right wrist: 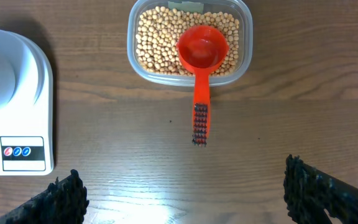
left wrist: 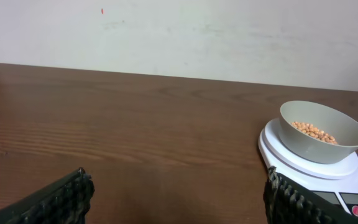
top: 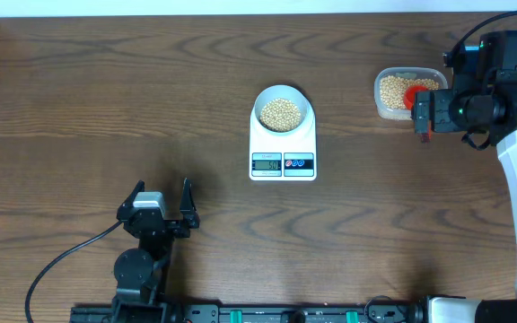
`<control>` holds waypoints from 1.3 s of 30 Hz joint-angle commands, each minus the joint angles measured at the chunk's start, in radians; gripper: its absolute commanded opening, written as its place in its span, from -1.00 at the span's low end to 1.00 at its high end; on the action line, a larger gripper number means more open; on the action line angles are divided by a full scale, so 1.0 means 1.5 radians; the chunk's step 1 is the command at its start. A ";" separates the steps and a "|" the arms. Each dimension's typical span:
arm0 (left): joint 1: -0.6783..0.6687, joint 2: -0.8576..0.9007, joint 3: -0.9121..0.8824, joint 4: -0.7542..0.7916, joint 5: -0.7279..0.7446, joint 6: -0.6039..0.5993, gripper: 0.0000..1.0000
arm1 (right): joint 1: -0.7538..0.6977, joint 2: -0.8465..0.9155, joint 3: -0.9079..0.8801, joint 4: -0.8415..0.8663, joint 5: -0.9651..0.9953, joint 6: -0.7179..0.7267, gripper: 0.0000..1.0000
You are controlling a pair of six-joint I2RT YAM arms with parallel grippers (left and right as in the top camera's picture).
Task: Scoop item into bowl and weigh 50g on scale
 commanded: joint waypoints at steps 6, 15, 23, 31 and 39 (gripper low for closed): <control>0.004 -0.005 -0.018 -0.017 -0.019 0.011 0.80 | 0.004 -0.011 0.011 -0.003 0.001 -0.006 0.98; 0.004 -0.005 -0.018 -0.017 -0.019 0.011 0.80 | 0.004 -0.059 0.011 -0.013 0.000 -0.006 0.98; 0.004 -0.005 -0.018 -0.017 -0.019 0.011 0.80 | 0.004 -0.179 -0.033 0.087 0.009 -0.007 0.98; 0.004 -0.005 -0.018 -0.017 -0.019 0.011 0.80 | 0.004 -0.349 -0.259 0.342 0.010 -0.017 0.99; 0.004 -0.005 -0.018 -0.017 -0.019 0.011 0.79 | 0.004 -0.538 -0.590 0.696 -0.020 -0.069 0.99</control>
